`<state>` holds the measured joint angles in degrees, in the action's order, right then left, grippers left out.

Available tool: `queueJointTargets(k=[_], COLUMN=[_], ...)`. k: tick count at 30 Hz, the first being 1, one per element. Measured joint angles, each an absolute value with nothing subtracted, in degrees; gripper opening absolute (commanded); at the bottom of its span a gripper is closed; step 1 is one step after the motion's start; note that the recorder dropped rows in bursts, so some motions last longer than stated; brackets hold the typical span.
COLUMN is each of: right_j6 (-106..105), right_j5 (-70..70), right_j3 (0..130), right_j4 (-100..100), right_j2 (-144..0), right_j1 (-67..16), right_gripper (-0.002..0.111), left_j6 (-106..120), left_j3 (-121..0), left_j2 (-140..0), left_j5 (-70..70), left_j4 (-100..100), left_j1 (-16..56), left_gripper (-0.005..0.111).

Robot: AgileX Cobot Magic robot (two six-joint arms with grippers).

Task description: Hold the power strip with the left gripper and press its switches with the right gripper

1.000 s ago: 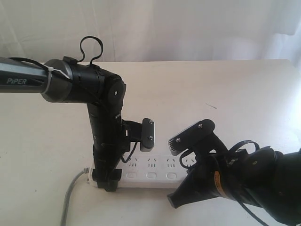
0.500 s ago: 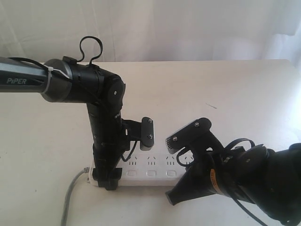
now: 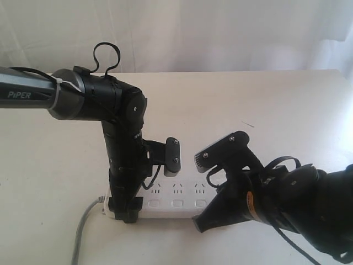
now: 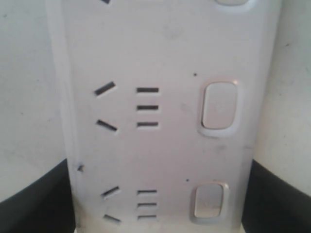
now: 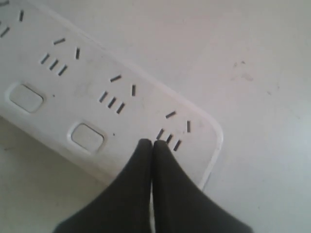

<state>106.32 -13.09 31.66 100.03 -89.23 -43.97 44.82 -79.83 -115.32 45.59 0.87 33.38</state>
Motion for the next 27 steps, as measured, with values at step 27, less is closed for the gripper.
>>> queueJointTargets(k=[27], right_j6=[107.9], right_j5=[-15.5], right_j3=[29.8], right_j4=[100.9], right_j2=[-91.8], right_j1=[-44.0], right_gripper=[0.000], left_j6=[44.8], left_j3=[-79.8], left_j2=[-115.3], left_j5=[45.8], left_j4=[1.0], left_j1=[33.4], left_gripper=[0.000])
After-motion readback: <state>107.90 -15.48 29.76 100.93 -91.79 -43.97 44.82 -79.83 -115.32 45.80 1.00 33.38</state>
